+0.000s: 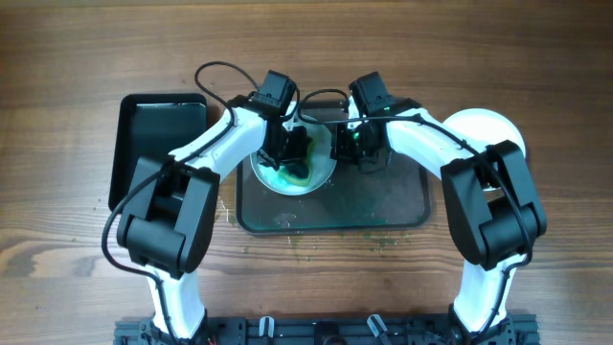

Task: Clean dirty plates on tray and stack at the side
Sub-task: 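Scrub the held plate with the sponge in the left gripper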

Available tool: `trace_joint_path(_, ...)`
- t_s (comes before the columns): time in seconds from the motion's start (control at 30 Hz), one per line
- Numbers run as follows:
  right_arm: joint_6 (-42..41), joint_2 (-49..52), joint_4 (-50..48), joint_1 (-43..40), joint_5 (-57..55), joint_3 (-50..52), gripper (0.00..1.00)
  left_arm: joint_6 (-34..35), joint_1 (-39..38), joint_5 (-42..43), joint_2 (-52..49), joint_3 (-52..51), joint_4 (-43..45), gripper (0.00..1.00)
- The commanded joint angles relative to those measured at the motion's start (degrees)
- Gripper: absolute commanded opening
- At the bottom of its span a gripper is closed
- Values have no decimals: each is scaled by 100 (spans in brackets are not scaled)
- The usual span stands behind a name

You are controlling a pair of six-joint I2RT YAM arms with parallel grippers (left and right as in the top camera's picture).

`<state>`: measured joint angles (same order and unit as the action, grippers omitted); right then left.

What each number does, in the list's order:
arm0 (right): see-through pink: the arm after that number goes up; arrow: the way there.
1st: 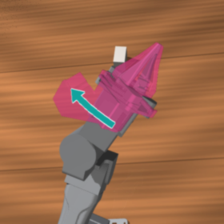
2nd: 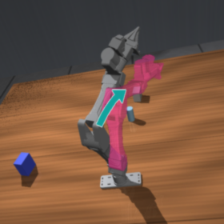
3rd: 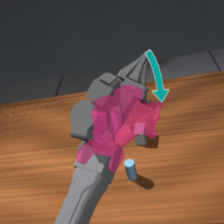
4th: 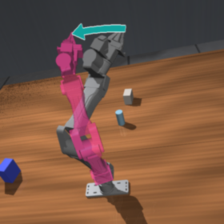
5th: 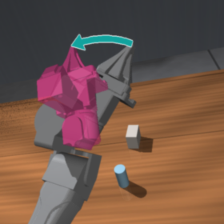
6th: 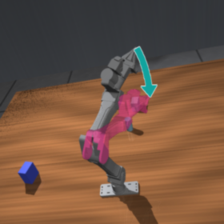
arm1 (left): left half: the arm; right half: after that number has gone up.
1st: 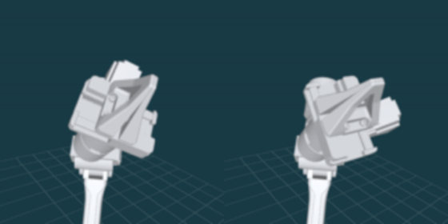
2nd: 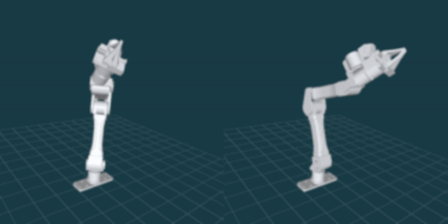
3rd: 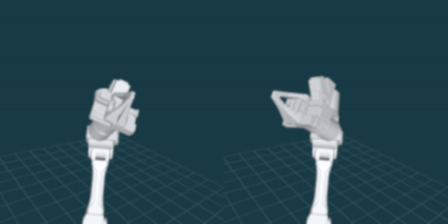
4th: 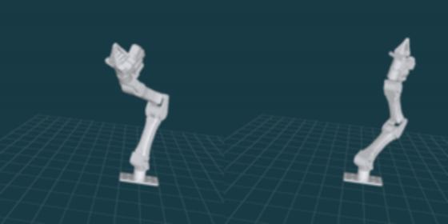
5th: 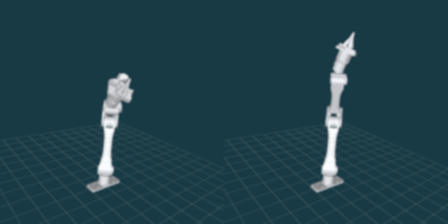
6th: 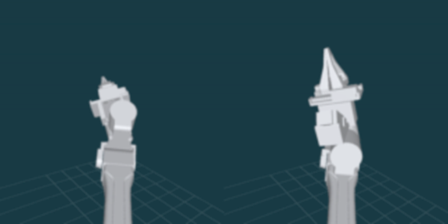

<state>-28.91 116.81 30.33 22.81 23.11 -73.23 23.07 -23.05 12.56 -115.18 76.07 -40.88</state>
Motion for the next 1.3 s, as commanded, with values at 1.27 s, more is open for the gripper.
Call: trace_joint_path(1.27, -66, 203, 39, -7, -101, -26, 4, 282, 197, -1576, -195, -181, -15, 4)
